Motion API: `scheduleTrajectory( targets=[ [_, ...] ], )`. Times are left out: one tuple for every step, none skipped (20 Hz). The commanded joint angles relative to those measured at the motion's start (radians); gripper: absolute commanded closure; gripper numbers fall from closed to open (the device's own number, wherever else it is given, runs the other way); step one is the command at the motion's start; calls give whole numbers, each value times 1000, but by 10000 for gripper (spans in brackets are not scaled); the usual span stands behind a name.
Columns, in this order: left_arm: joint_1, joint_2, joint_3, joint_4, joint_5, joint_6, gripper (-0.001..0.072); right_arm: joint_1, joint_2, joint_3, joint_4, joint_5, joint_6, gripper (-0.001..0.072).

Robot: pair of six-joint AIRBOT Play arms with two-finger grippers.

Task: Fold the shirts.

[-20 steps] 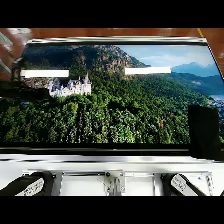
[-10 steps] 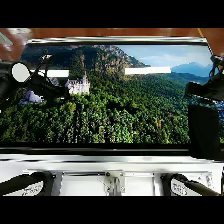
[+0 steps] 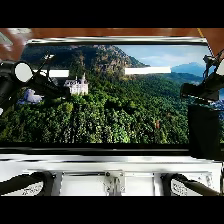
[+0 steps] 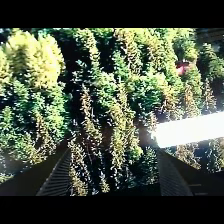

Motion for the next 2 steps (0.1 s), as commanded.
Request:
scheduleTrajectory(
  targets=[
    [-1, -1, 1, 0, 1, 0, 114, 2, -1, 1, 2, 2, 0, 46],
    [-1, -1, 1, 0, 1, 0, 114, 2, -1, 1, 2, 2, 0, 45]
  ],
)
